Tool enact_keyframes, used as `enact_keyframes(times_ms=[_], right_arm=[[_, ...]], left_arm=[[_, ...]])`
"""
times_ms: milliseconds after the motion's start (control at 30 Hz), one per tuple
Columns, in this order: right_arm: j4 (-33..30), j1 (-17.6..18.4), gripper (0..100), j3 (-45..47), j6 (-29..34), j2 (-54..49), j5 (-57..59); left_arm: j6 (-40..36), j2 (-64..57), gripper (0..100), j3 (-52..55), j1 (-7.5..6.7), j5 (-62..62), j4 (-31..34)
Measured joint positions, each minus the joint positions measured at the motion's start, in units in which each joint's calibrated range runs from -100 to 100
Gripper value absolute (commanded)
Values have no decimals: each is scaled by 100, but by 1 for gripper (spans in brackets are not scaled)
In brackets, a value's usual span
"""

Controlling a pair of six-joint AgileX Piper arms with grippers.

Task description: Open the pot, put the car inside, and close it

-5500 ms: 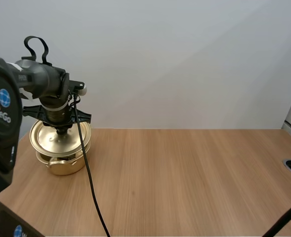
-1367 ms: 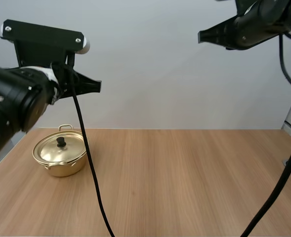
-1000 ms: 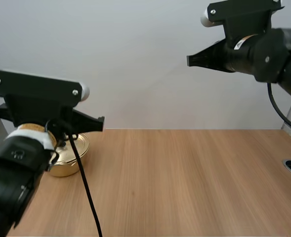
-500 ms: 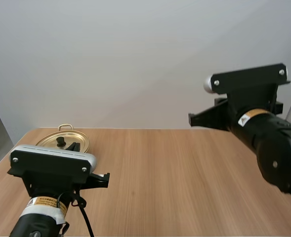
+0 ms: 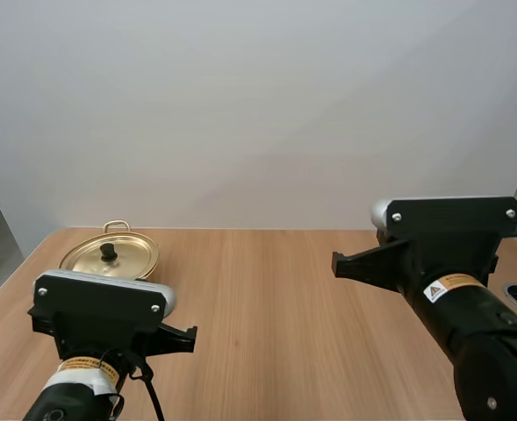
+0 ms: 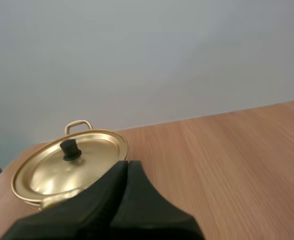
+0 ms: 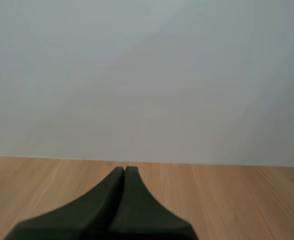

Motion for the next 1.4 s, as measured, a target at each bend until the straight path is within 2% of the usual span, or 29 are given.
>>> enact_keyframes(times_ms=[100,267,500,633,733,1000,1400], right_arm=[[0,0,0,588,0,-318,-828],[47,0,0,1286,0,-888,-2088],[47,0,0,1319,0,-1236,-2432],[24,0,0,1319,0,-1262,-1700],[61,0,0,1319,0,-1262,-424],[177,0,0,1319,0,-1262,1600],[180,0,0,1319,143,-1262,1894]], left_arm=[[190,0,0,0,0,412,-250],[119,0,0,0,0,480,-275],[0,0,0,0,0,480,-275],[0,0,0,0,0,480,-275],[0,0,0,0,0,480,-275],[0,0,0,0,0,420,-265],[0,0,0,0,0,420,-265]])
